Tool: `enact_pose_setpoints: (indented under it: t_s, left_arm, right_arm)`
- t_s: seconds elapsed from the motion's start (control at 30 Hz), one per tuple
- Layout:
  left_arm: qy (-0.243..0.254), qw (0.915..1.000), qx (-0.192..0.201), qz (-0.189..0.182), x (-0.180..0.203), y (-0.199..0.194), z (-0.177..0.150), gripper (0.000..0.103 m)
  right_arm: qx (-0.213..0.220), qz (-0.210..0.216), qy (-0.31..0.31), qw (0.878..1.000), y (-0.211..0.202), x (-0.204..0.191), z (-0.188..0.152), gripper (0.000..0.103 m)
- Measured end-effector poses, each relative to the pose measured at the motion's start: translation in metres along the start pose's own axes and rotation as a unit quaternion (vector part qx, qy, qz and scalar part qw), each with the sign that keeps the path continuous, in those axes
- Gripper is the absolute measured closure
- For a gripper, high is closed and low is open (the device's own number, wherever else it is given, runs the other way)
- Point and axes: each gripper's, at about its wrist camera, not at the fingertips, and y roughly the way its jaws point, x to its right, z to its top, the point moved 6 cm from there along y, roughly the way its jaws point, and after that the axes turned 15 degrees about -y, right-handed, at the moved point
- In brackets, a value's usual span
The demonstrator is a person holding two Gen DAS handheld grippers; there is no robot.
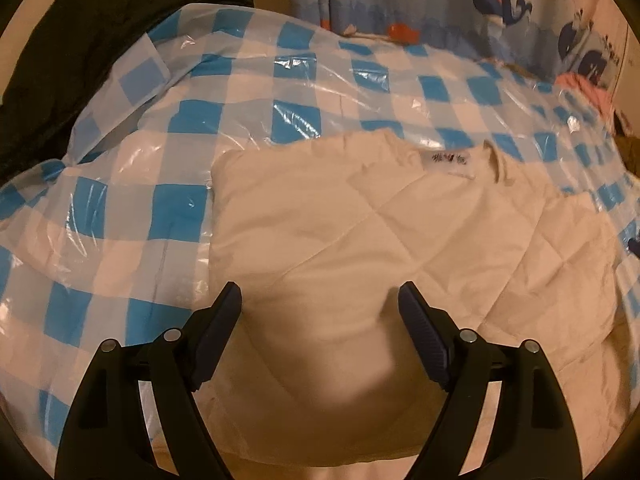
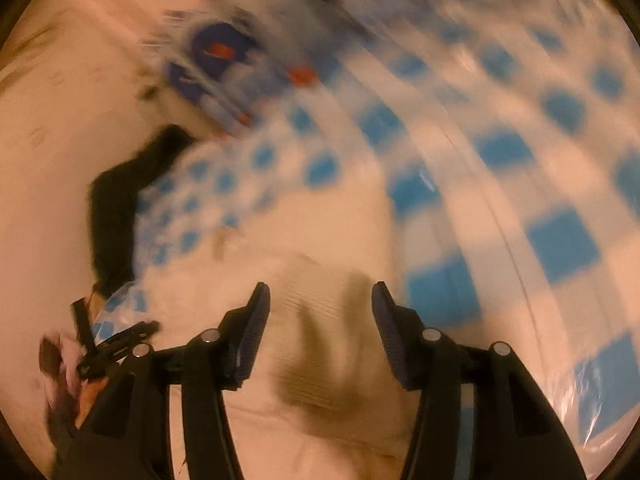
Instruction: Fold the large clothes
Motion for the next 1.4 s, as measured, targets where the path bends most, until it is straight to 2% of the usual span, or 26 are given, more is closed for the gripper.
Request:
enact_pose_setpoints:
  t_s: [0.03, 0.1, 0.23, 0.3, 0.33, 0.37, 0.43, 0.5, 0.53, 0.6, 0.67, 0.73, 0.9, 0.97, 1.03, 1.13, 1.2, 1.3, 1.4]
  left_arm:
    - [0.001, 1.0000, 0.000, 0.002, 0.000, 0.002, -0.001, 0.026]
    - [0.005, 0.9999, -0.005, 0.008, 0.000, 0.009, -0.005, 0.026]
    - [0.000, 0.9999, -0.011, 0.007, -0.001, 0.019, -0.010, 0.024]
    - [-0.001, 0.9999, -0.015, 0.006, -0.002, 0.023, -0.011, 0.023]
    - [0.000, 0.9998, -0.021, 0.008, -0.002, 0.027, -0.012, 0.023]
    - [0.001, 0.9996, -0.025, 0.009, -0.003, 0.030, -0.012, 0.023]
    - [0.004, 0.9994, -0.032, 0.013, -0.003, 0.031, -0.012, 0.023]
    - [0.008, 0.9990, -0.042, 0.015, -0.005, 0.018, -0.011, 0.023]
    - [0.009, 0.9989, -0.044, 0.014, -0.008, 0.009, -0.011, 0.023]
    - [0.008, 0.9992, -0.038, 0.010, -0.023, -0.021, -0.014, 0.023]
    - [0.003, 0.9993, -0.037, 0.007, -0.046, -0.054, -0.025, 0.022]
    - [-0.006, 0.9989, -0.045, 0.009, -0.074, -0.080, -0.044, 0.018]
    - [-0.066, 0.9947, -0.072, 0.034, -0.164, -0.131, -0.114, 0.018]
    - [-0.101, 0.9905, -0.088, 0.031, -0.191, -0.141, -0.142, 0.017]
    - [-0.138, 0.9838, -0.114, 0.019, -0.215, -0.148, -0.173, 0.018]
    - [-0.166, 0.9768, -0.135, -0.002, -0.230, -0.158, -0.206, 0.018]
    - [-0.171, 0.9752, -0.140, -0.014, -0.228, -0.167, -0.220, 0.017]
    - [-0.169, 0.9716, -0.161, -0.038, -0.221, -0.180, -0.238, 0.017]
    - [-0.155, 0.9715, -0.172, -0.052, -0.211, -0.192, -0.249, 0.017]
  right_arm:
    - [-0.009, 0.011, -0.019, 1.000, 0.006, -0.011, 0.002, 0.037]
    - [-0.038, 0.044, -0.026, 0.998, 0.022, -0.022, -0.003, 0.037]
    - [-0.121, 0.039, 0.014, 0.992, 0.067, -0.001, -0.035, 0.037]
    - [-0.130, 0.028, 0.037, 0.990, 0.078, 0.015, -0.043, 0.051]
    - [-0.134, 0.017, 0.040, 0.990, 0.080, 0.022, -0.046, 0.064]
    - [-0.137, 0.017, 0.045, 0.989, 0.081, 0.024, -0.047, 0.068]
    - [-0.141, 0.034, 0.065, 0.987, 0.074, 0.028, -0.046, 0.068]
    - [-0.131, 0.038, 0.056, 0.989, 0.049, 0.025, -0.039, 0.064]
    - [-0.124, 0.034, 0.043, 0.991, 0.035, 0.021, -0.036, 0.052]
    - [-0.110, 0.036, 0.025, 0.993, -0.002, 0.016, -0.037, 0.037]
    - [-0.120, 0.043, 0.022, 0.992, -0.034, 0.013, -0.051, 0.034]
    - [-0.145, 0.071, 0.043, 0.986, -0.067, 0.011, -0.084, 0.028]
    - [-0.190, 0.122, 0.102, 0.969, -0.115, 0.002, -0.167, 0.028]
    - [-0.200, 0.146, 0.118, 0.962, -0.127, -0.007, -0.197, 0.028]
    - [-0.199, 0.157, 0.119, 0.960, -0.138, -0.016, -0.212, 0.028]
    - [-0.197, 0.188, 0.122, 0.954, -0.150, -0.031, -0.222, 0.025]
    - [-0.203, 0.204, 0.115, 0.951, -0.156, -0.043, -0.226, 0.022]
    - [-0.208, 0.220, 0.110, 0.947, -0.162, -0.054, -0.229, 0.021]
    - [-0.221, 0.219, 0.108, 0.944, -0.169, -0.055, -0.237, 0.020]
